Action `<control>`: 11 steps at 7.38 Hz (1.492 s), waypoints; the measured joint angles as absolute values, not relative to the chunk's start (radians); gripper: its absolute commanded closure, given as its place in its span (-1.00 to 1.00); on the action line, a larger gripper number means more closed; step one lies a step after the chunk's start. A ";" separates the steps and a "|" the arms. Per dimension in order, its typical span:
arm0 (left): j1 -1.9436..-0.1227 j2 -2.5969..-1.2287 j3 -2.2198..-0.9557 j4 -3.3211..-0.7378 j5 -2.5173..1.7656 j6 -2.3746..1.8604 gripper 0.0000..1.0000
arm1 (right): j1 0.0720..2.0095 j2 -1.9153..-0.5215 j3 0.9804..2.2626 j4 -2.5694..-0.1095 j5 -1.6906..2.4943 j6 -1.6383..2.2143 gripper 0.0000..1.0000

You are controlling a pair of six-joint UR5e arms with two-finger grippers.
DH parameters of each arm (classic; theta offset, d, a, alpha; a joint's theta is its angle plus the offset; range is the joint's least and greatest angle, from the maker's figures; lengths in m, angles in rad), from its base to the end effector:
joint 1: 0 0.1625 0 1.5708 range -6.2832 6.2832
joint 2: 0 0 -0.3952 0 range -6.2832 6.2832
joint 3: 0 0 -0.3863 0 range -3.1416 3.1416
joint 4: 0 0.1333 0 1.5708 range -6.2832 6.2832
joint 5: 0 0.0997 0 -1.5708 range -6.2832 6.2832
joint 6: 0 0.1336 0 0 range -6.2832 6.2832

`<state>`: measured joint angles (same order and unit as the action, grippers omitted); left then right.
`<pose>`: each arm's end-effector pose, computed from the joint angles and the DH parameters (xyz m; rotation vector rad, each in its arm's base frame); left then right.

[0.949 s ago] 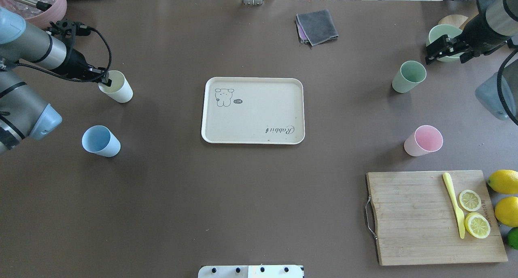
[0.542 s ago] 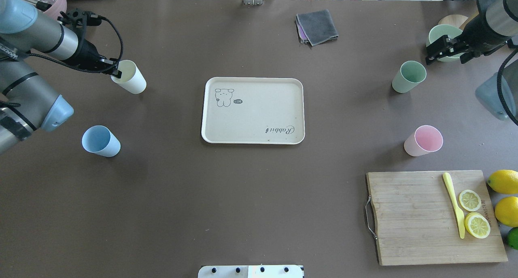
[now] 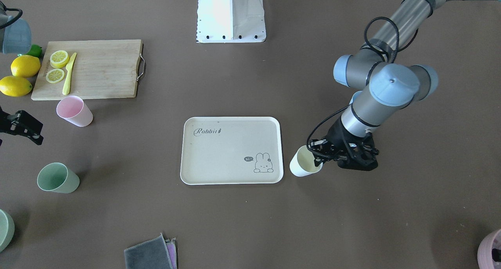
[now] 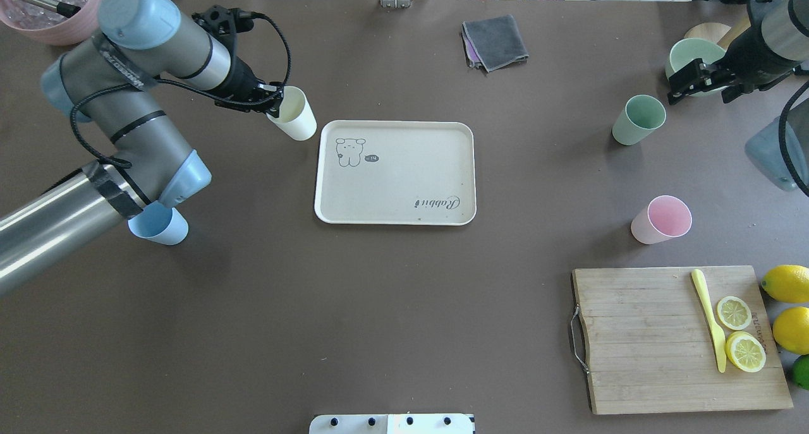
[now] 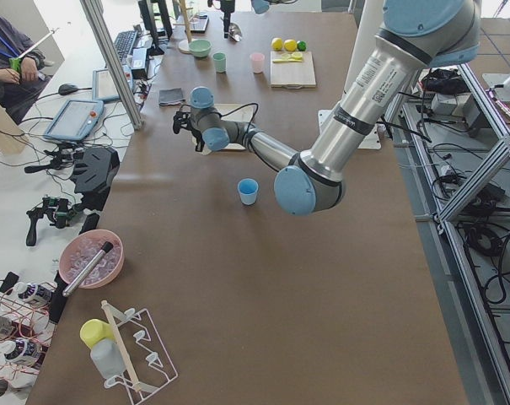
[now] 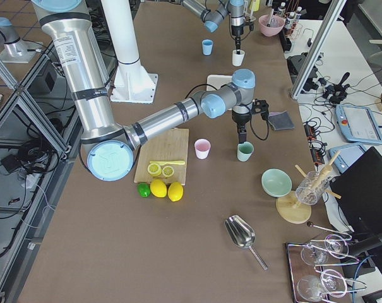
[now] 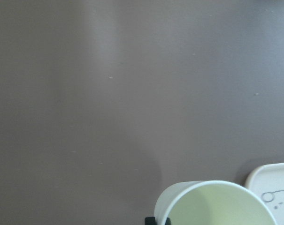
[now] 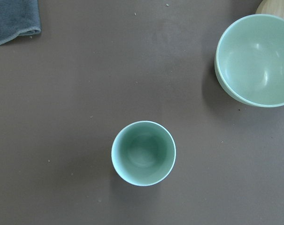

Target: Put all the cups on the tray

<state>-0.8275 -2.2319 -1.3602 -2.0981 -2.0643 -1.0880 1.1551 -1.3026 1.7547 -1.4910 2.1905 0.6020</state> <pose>0.4517 -0.5949 0.2893 0.2233 1.0326 -0.0709 -0.1886 -0.5653 0.4180 0.1546 -0.7780 0.0117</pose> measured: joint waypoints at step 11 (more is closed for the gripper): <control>-0.908 -2.235 -1.549 -1.799 -2.070 -0.931 -0.97 | 1.088 -1.455 1.884 -1.451 2.192 0.692 -0.98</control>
